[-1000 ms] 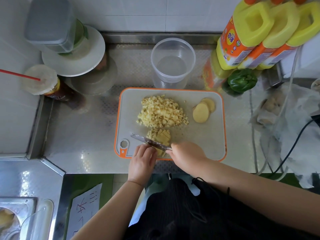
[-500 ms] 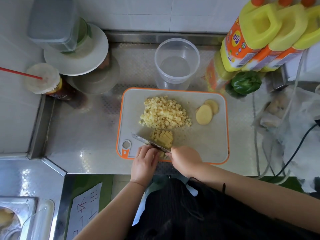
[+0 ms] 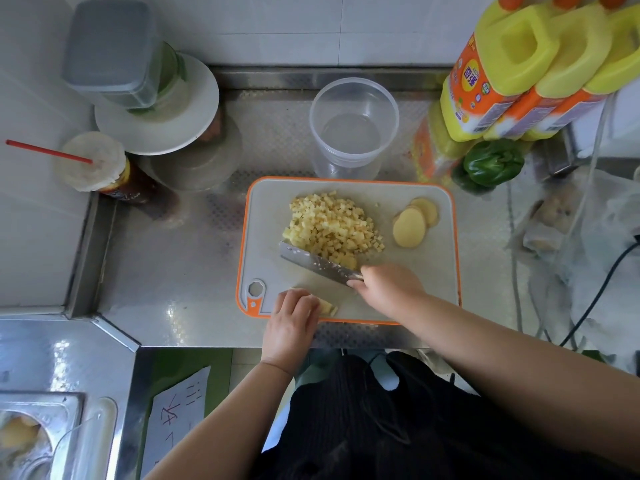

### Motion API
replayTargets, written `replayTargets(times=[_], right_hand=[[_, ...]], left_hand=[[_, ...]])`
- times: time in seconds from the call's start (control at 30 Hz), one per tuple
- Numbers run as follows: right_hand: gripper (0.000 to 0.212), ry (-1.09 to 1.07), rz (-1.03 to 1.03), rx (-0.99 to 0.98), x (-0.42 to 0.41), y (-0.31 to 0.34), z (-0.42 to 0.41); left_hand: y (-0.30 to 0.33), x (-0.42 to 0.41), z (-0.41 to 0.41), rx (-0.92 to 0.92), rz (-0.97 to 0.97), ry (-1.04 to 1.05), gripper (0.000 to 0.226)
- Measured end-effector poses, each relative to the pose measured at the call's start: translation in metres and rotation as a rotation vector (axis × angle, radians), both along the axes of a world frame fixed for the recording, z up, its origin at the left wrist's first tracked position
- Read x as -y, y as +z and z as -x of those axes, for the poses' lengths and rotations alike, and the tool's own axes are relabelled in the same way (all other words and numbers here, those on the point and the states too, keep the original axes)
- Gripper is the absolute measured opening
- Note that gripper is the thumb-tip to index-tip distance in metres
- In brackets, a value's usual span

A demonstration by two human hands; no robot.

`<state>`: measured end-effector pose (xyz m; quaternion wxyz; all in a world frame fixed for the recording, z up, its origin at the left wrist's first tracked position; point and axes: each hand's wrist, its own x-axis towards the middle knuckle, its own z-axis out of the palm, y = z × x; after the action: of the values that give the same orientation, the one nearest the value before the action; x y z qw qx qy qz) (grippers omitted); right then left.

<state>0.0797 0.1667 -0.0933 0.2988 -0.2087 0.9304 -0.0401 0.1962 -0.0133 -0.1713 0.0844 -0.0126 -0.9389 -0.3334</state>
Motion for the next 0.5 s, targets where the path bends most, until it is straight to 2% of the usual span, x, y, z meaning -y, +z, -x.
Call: replayTargets(times=[0.07, 0.27, 0.5], right_hand=[[0.042, -0.004, 0.003, -0.003, -0.001, 0.001, 0.001], [0.047, -0.06, 0.032, 0.044, -0.004, 0.01, -0.021], [0.045, -0.13, 0.024, 0.087, -0.009, 0.004, -0.03]], left_hand=[[0.001, 0.001, -0.002, 0.008, 0.008, 0.003, 0.016], [-0.005, 0.008, -0.011, 0.099, 0.059, 0.084, 0.055], [0.0, 0.006, -0.002, 0.116, -0.007, 0.077, 0.068]])
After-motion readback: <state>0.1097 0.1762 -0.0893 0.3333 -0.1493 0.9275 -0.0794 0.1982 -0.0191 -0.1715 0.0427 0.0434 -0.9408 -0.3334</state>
